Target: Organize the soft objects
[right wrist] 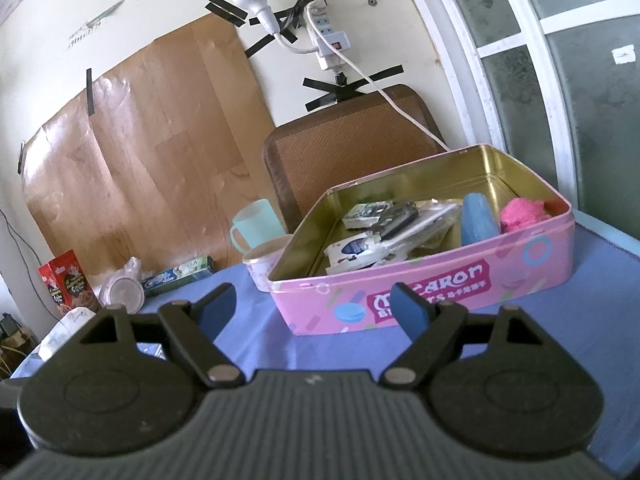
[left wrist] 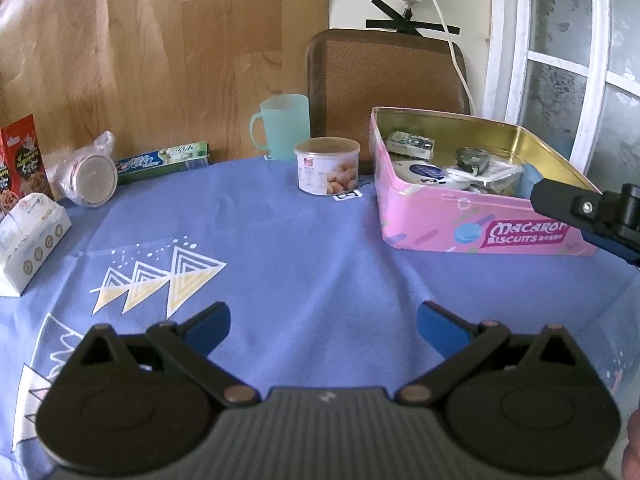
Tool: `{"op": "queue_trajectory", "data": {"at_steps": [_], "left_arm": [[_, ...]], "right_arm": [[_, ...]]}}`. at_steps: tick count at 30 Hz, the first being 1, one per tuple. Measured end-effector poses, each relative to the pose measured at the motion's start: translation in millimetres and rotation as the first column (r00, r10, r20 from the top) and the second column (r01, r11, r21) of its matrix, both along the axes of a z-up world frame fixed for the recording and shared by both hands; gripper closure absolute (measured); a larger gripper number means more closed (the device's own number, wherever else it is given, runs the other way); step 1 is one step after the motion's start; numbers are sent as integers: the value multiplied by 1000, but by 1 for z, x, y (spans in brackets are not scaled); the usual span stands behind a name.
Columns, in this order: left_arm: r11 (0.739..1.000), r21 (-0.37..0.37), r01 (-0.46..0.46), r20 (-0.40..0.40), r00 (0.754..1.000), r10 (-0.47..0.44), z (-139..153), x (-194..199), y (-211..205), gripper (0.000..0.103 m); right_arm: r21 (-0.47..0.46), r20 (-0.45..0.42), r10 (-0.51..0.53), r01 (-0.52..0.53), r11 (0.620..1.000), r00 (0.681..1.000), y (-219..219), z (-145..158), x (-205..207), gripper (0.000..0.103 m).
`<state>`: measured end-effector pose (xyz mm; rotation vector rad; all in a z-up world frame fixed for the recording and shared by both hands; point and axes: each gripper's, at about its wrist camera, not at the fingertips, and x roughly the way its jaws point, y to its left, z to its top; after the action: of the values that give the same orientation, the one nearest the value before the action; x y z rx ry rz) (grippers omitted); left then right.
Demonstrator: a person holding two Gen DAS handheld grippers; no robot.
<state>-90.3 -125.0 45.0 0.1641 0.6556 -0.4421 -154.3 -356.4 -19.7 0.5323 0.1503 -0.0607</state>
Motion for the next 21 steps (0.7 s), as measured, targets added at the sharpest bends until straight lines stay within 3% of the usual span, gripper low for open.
{"op": "queue_trajectory", "data": {"at_steps": [21], "left_arm": [[999,41,1,-9,1000,-1,-9,4,-2,0]], "right_arm": [[13,-6,0,0,1000,1000,-4,-4,3,15]]}}
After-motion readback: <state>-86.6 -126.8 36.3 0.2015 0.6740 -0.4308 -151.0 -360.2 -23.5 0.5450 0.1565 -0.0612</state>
